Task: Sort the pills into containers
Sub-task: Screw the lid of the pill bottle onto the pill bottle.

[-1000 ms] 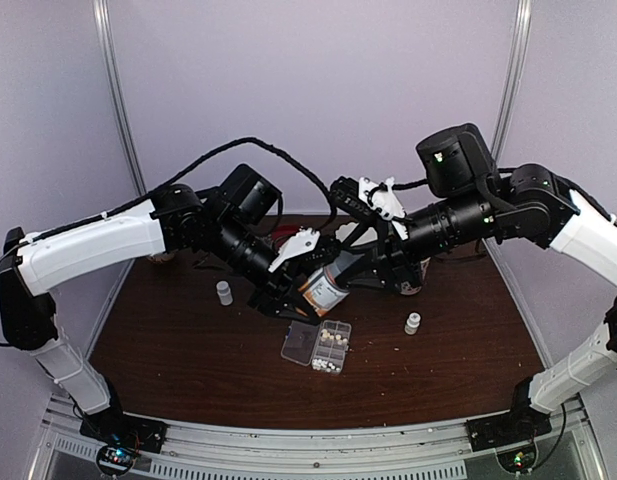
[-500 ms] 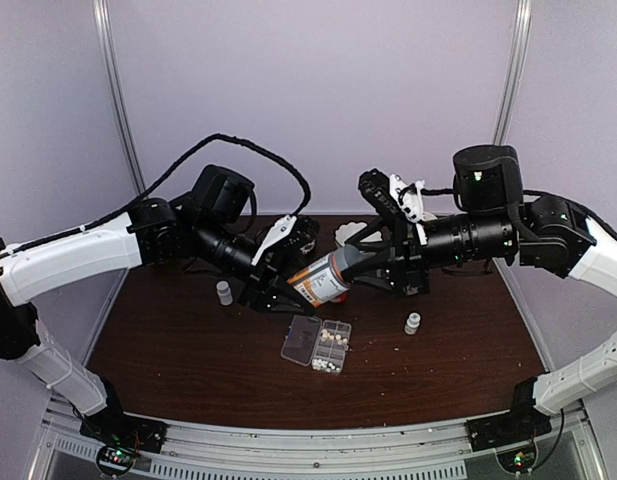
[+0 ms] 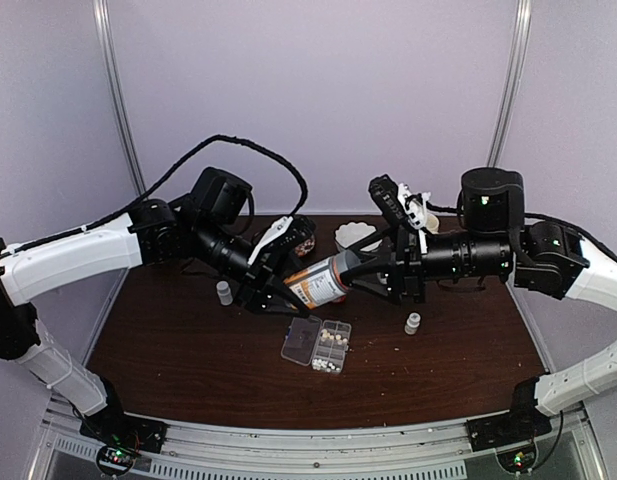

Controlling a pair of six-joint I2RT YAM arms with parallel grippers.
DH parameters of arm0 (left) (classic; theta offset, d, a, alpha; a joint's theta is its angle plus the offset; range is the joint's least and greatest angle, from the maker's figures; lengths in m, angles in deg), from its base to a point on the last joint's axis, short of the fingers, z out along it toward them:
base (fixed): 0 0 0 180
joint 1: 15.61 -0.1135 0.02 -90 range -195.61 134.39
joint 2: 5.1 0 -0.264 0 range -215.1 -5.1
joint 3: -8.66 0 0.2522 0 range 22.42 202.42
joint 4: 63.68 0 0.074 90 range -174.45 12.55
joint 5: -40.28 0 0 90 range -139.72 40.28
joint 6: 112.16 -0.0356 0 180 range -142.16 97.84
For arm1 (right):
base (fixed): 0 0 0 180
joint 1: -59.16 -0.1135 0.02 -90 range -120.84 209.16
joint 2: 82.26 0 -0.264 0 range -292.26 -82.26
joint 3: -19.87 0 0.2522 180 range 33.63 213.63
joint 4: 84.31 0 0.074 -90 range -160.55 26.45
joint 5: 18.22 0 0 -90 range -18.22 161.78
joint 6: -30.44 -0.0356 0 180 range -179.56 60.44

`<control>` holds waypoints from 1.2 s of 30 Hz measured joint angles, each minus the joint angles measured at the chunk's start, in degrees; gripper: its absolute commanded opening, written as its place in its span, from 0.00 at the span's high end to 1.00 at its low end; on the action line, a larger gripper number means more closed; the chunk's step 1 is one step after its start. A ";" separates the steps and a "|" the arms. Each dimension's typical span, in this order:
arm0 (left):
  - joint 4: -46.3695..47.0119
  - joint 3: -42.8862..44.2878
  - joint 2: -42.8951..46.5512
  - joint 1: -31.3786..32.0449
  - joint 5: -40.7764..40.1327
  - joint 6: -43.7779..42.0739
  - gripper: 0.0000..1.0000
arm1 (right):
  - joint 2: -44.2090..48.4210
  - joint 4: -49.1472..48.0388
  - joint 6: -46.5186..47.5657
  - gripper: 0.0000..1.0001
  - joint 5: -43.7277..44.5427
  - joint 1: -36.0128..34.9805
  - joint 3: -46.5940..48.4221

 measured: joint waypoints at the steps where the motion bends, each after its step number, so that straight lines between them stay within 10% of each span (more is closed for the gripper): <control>1: -0.13 0.00 0.00 -0.09 0.07 0.07 0.98 | 0.07 -0.50 -0.46 0.59 0.20 0.00 -0.26; 15: -1.70 -0.07 0.35 -0.39 -6.14 -0.57 1.00 | -1.01 -2.34 -12.98 0.85 6.71 -0.48 -1.77; 26: 0.35 -2.97 6.40 4.42 -34.14 -13.16 1.00 | -4.74 -2.14 -31.28 0.99 11.08 -0.28 0.20; 36: 10.71 -2.84 3.63 9.18 -62.64 -33.38 1.00 | -5.66 -6.69 -48.87 0.79 10.62 4.04 -2.71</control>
